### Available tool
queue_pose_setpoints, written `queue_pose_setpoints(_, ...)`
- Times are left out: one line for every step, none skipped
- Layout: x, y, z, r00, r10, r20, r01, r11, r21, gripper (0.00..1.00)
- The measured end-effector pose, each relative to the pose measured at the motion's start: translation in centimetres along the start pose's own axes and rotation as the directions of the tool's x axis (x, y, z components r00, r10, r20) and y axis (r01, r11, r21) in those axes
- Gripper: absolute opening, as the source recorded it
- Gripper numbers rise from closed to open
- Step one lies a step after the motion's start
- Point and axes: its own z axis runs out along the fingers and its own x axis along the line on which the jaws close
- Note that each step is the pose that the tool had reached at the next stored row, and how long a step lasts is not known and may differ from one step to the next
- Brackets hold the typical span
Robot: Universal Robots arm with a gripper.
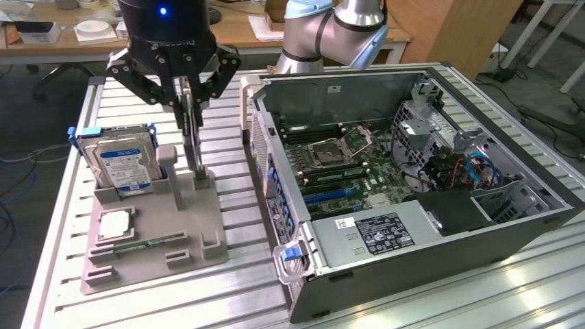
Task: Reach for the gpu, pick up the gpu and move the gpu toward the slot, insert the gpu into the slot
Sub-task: 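Pick up the gpu and move the gpu toward the slot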
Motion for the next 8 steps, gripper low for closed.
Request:
queue_pose_setpoints(0.00,0.01,-0.11,1.0000,0.000,0.0001,0.000,1.0000,0.0000,0.27)
queue_pose_setpoints(0.00,0.01,-0.20,1.0000,0.000,0.0000,0.000,1.0000,0.0000,0.27)
queue_pose_setpoints(-0.01,0.02,-0.29,1.0000,0.000,0.0000,0.000,1.0000,0.0000,0.27)
queue_pose_setpoints(-0.01,0.03,-0.39,1.0000,0.000,0.0000,0.000,1.0000,0.0000,0.27)
queue_pose_setpoints(-0.01,0.03,-0.48,1.0000,0.000,0.0000,0.000,1.0000,0.0000,0.27)
queue_pose_setpoints(-0.01,0.04,-0.58,1.0000,0.000,0.0000,0.000,1.0000,0.0000,0.27)
queue_pose_setpoints(-0.01,0.04,-0.66,1.0000,0.000,0.0000,0.000,1.0000,0.0000,0.27)
queue_pose_setpoints(-0.02,0.05,-0.73,1.0000,0.000,0.0000,0.000,1.0000,0.0000,0.27)
